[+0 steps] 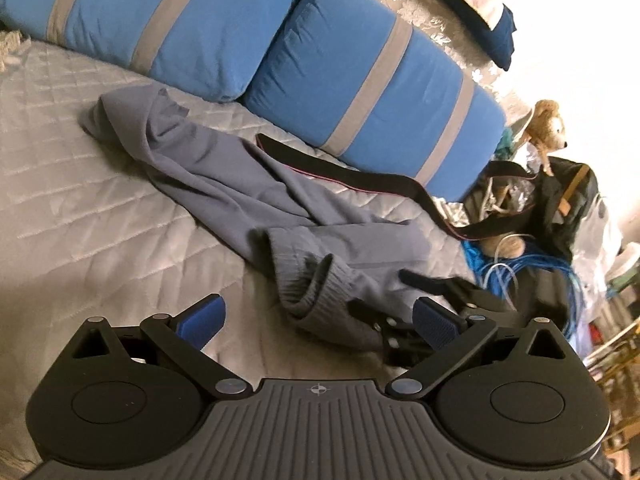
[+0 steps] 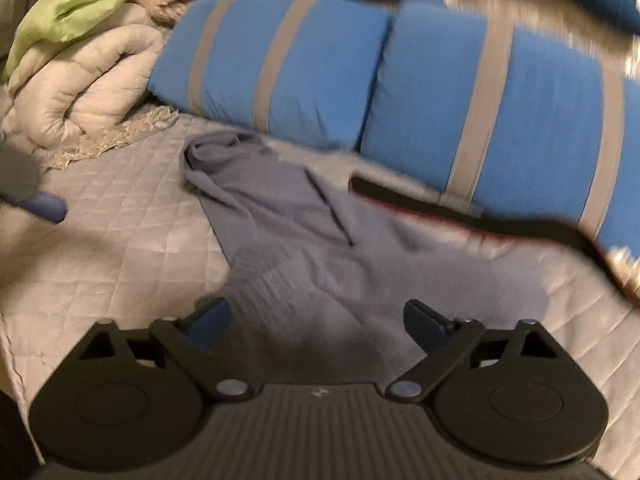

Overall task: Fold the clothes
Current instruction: 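Grasp the grey sweatpants cuff with the right gripper and lift it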

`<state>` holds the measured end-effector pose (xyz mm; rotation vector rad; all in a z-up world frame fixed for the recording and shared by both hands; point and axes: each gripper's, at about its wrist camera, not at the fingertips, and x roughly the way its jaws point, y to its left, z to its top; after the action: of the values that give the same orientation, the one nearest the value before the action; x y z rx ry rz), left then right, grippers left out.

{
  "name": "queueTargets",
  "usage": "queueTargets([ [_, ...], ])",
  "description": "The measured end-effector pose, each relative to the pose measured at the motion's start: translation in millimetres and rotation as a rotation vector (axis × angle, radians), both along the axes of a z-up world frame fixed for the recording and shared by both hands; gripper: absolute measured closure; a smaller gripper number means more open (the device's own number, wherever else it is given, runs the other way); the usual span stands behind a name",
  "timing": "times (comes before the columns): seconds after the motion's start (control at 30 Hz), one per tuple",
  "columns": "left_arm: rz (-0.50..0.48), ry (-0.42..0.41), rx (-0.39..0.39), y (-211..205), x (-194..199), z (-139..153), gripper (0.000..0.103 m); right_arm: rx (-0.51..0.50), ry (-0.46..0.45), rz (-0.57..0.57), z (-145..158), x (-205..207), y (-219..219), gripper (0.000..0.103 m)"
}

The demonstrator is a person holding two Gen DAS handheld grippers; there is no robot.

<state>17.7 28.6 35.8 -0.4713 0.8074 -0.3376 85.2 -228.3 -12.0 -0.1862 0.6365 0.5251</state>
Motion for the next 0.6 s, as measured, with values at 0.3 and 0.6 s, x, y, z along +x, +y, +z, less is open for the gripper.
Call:
queueTargets([
  [0.3,0.015,0.011,-0.029,4,3,0,0.001,0.128,0.134,0.009,-5,12,-22,0.049],
  [0.6,0.034,0.005,-0.032,8,3,0,0.001,0.132,0.05,0.04,6,-8,-30,0.096],
])
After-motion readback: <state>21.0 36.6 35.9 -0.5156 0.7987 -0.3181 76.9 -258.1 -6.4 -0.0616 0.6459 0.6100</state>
